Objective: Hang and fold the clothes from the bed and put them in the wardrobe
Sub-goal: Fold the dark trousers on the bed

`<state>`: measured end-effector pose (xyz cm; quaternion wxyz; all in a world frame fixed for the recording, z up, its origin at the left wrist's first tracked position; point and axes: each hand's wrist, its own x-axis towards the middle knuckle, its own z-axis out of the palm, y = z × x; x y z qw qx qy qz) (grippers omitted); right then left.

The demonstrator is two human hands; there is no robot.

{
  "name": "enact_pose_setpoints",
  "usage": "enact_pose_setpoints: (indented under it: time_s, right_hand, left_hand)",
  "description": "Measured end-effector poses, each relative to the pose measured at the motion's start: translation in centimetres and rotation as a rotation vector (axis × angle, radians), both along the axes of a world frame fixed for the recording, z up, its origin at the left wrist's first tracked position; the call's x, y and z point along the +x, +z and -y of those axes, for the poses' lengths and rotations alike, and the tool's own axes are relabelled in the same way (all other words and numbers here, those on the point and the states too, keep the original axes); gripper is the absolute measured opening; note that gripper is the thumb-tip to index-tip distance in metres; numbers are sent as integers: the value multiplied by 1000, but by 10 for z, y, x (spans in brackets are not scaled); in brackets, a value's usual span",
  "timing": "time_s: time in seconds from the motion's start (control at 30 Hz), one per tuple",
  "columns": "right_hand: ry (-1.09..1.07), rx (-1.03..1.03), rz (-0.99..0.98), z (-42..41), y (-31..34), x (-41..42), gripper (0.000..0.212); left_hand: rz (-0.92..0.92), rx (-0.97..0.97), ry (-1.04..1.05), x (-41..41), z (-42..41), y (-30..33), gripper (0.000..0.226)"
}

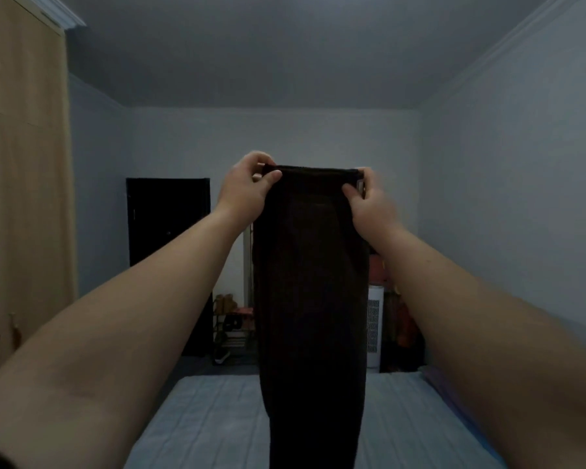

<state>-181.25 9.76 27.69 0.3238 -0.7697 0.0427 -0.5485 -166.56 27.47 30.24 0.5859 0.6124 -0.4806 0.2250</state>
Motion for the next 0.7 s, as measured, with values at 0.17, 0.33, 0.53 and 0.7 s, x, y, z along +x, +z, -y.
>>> enact_pose_setpoints:
  time_s: [0.17, 0.33, 0.53, 0.7]
  right_hand:
    - [104, 106, -108, -4, -59, -25, 16]
    - [91, 132, -316, -19, -150, -77, 21]
    - [75, 106, -707, -49, -320, -141, 25]
    - [100, 203, -940, -113, -473, -218, 33]
  left_hand:
    - [-66, 147, -35, -21, -20, -54, 10]
    - [-142, 317, -22, -61, -48, -146, 14]
    - [-228, 698, 18, -106, -90, -318, 22]
    - [-334, 913, -41, -170, -146, -472, 32]
